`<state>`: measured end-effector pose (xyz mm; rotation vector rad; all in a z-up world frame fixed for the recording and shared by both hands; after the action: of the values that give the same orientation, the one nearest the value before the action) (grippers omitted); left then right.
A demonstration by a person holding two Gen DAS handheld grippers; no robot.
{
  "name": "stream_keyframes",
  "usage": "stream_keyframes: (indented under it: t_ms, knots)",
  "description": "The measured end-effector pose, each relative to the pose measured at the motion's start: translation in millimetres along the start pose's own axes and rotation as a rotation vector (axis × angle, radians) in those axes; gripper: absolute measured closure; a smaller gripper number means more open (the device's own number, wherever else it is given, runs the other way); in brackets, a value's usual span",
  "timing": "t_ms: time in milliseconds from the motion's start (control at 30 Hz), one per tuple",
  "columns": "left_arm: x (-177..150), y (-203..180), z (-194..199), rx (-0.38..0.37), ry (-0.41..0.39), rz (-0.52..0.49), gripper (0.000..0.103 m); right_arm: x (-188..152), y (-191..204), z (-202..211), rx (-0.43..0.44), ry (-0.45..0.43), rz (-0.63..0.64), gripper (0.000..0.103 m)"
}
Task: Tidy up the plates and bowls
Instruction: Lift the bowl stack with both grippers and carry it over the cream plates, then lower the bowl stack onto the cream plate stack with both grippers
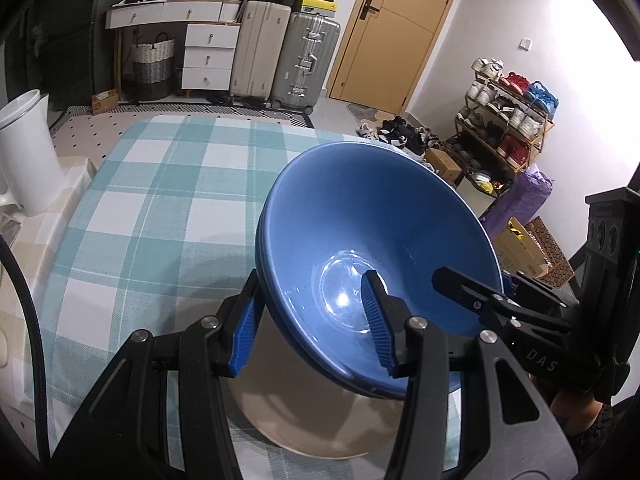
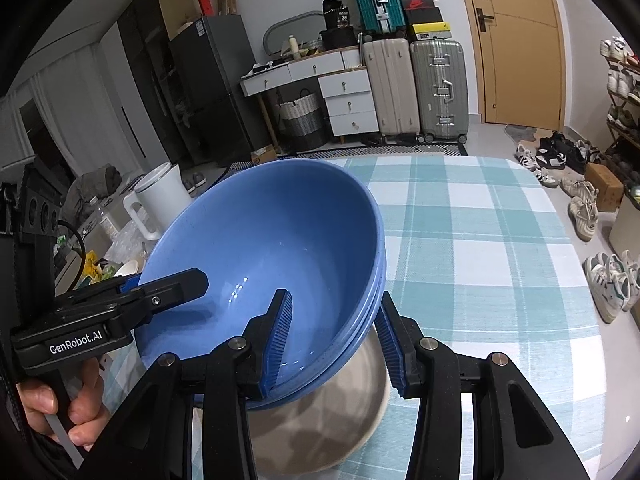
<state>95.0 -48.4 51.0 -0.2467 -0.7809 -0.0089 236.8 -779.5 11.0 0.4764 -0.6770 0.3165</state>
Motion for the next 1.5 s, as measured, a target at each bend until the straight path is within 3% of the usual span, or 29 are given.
stream_keyframes:
  t_ms: [733,1367,1433,1500]
  knots:
    - [-28.8,20.9,-34.3,0.035,0.088,0.023,0.057,-21.8,4.2,-32.0,0.017,0.079,-0.014,0.059]
    - [-29.9,21.1,-48.2,0.033,0.081,0.008,0.057,-20.4,-0.5,-35.7,-0.001,0.08,-0.005,0.059]
    - [-30.1,21.9,-49.8,0.037,0.083,0.005,0.056,-20.0,-0.4,-35.6,0.0,0.08,-0.001,0.058]
    - [-28.6,23.5,-49.4,0.045,0.083,0.0,0.049,-19.3,-0.8,-35.3,-0.006,0.08,0.011,0.055]
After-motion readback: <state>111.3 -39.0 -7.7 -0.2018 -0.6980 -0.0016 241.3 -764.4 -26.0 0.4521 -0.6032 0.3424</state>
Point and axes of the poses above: each gripper's, at about its wrist camera, not at the fingertips, and z roughly against the way its jaws point, y to its left, x to its top, the point moved 7 cm from there along -z, roughly the way its jaws point, and after that the axes turned 5 degrees about -z, right-handed, at the moved point
